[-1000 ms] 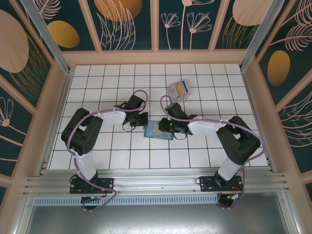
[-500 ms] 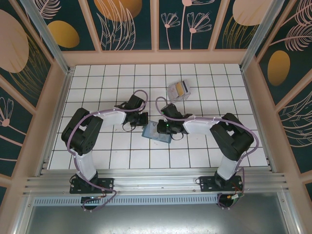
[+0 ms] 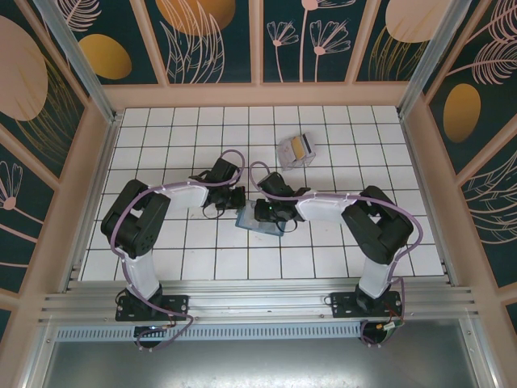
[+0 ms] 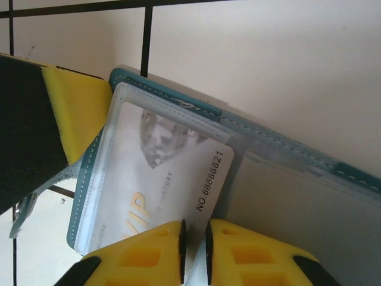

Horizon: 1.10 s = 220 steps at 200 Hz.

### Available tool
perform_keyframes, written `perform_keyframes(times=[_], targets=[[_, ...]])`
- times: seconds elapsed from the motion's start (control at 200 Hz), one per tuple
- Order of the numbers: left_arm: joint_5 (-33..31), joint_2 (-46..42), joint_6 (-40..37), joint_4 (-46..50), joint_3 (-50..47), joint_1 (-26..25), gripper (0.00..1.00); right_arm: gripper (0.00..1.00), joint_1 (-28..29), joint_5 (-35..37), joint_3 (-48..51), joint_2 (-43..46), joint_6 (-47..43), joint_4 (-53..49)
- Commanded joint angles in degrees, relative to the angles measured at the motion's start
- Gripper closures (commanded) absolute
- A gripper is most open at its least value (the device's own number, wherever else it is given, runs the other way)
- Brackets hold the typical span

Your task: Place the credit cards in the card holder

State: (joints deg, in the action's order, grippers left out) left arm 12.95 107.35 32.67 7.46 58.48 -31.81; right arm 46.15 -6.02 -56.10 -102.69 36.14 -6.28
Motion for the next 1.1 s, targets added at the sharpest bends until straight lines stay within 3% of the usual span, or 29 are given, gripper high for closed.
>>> perform_keyframes(times=[0.0,0.115,0.35,0.47,0.686,0.771,0.876,1.096], targets=[[-1.5,5.9,0.3,5.8,-3.7,-1.1,1.00,0.77,-0.1,0.3,0.7,3.0,-0.3,2.3],[-3.2,3.7,0.4,6.8,-3.6,-0.8,0.94,0.74,-1.7,0.7,1.0,6.2,-1.5,0.4],[-6.5,-0.1,-1.3,13.4,2.5,-0.4,0.64,0.67,-4.2,-0.7,2.8,12.6,-4.1,-2.9],[-9.0,0.0,-3.6,16.9,7.5,0.7,0.57,0.66,-3.3,-2.5,4.9,15.1,-5.7,-4.8],[-7.5,4.9,-7.4,18.6,18.2,3.6,0.56,0.71,0.5,-10.0,13.0,18.9,-2.9,-1.9],[-2.9,7.8,-8.1,17.7,22.1,3.5,0.58,0.73,1.8,-11.4,15.5,18.3,-0.7,-0.2],[2.4,11.0,-8.3,16.5,24.5,3.3,0.63,0.74,2.0,-9.5,17.7,17.5,1.6,0.4],[5.9,12.9,-8.5,14.8,22.8,1.0,0.67,0.75,-2.2,-2.3,18.3,15.8,3.5,1.0]])
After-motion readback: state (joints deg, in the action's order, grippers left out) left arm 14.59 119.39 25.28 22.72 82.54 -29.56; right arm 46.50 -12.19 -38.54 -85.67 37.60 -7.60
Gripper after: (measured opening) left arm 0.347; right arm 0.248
